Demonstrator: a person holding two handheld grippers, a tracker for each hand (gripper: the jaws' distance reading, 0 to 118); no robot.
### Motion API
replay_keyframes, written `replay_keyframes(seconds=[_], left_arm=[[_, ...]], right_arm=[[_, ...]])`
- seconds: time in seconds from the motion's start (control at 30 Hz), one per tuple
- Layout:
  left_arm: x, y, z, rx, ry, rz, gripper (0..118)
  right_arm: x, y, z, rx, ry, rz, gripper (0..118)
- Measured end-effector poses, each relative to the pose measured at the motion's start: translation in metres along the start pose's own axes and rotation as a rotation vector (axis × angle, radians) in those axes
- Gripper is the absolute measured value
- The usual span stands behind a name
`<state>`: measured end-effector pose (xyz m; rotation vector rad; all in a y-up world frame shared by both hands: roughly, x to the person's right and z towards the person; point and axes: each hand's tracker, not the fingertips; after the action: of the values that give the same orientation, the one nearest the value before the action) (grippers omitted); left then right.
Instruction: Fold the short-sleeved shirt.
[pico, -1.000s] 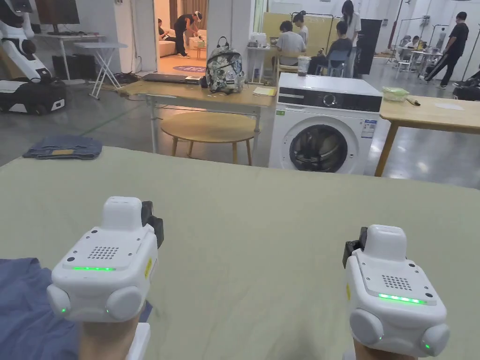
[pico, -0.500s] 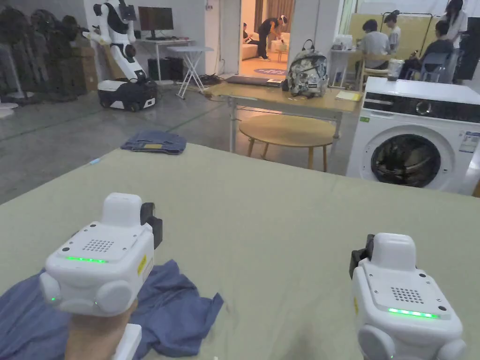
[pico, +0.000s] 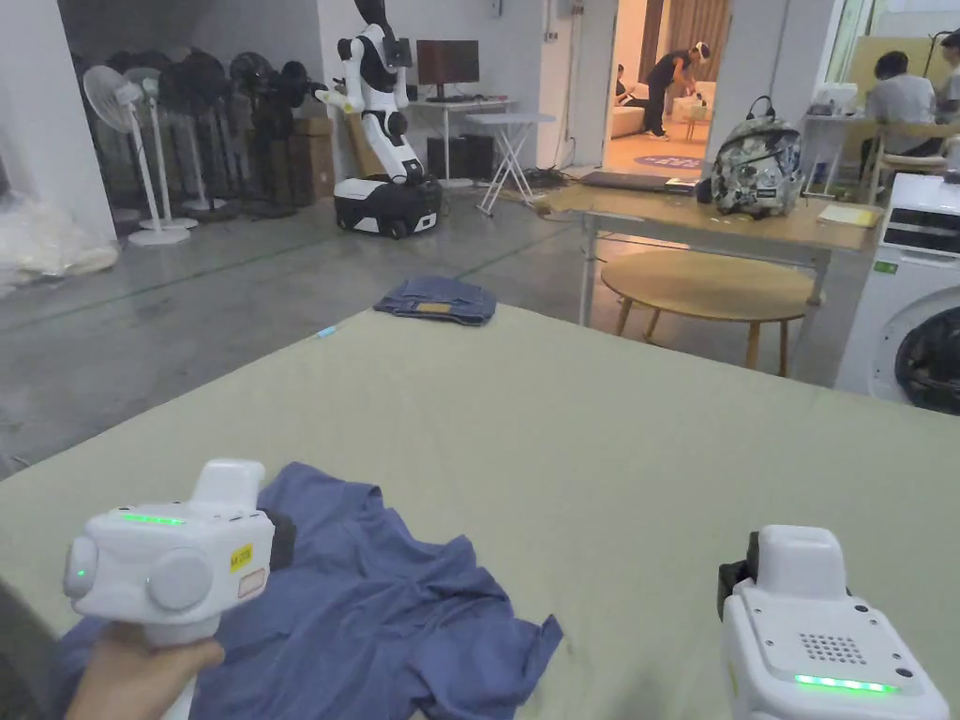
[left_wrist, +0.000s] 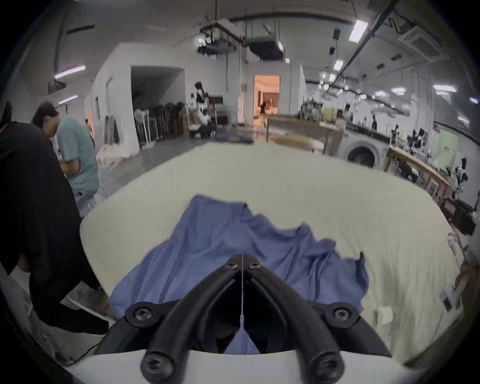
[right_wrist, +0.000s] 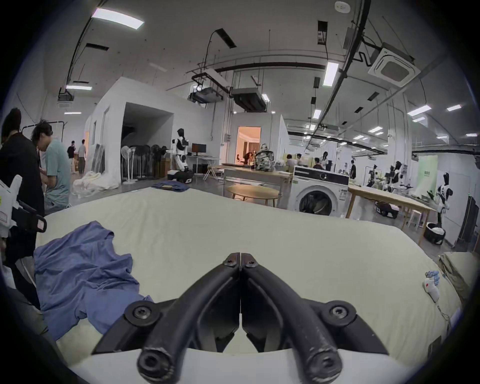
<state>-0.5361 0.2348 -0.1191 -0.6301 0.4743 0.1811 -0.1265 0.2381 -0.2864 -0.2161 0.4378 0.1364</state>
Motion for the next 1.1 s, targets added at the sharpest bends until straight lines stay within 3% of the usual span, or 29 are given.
replay_keyframes(seconds=[0.2,0.23,0.33,0.37,0.5,0.6,0.7,0.77,0.8,0.87,0.9,1.1], left_arm=[[-0.017,-0.010,-0.044,-0.203,-0.065,0.021,3],[-0.022,-0.012,-0.053,-0.218,-0.081,0.042,15],[-0.028,-0.017,-0.070,-0.313,-0.145,0.112,76],[-0.028,-0.018,-0.074,-0.335,-0.140,0.111,82],[-0.016,-0.026,-0.089,-0.373,-0.101,0.057,84],[-0.017,-0.031,-0.115,-0.439,-0.024,-0.005,84],[-0.014,-0.041,-0.130,-0.488,0.002,-0.096,78],[0.010,-0.045,-0.101,-0.443,0.004,-0.130,68],[0.014,-0.044,-0.098,-0.451,0.002,-0.120,56],[0.010,-0.037,-0.101,-0.435,0.002,-0.120,11],[0.009,-0.035,-0.102,-0.420,0.011,-0.126,1],[0.005,-0.037,-0.099,-0.416,0.007,-0.142,0]], right_arm=[[0.004,-0.010,-0.004,-0.047,0.004,0.005,0],[0.005,-0.012,-0.004,-0.053,0.006,0.007,0],[0.008,-0.016,-0.004,-0.070,0.001,0.023,0],[0.009,-0.018,-0.003,-0.075,-0.001,0.030,0],[0.014,-0.022,-0.005,-0.097,-0.018,0.036,0],[0.017,-0.024,-0.006,-0.114,-0.024,0.030,0],[0.019,-0.027,-0.006,-0.126,-0.031,0.033,0],[0.021,-0.029,-0.005,-0.133,-0.034,0.031,0],[0.022,-0.030,-0.005,-0.136,-0.036,0.031,0],[0.023,-0.032,-0.005,-0.141,-0.041,0.032,0],[0.023,-0.033,-0.005,-0.145,-0.042,0.032,0],[0.024,-0.037,-0.006,-0.159,-0.045,0.028,0]])
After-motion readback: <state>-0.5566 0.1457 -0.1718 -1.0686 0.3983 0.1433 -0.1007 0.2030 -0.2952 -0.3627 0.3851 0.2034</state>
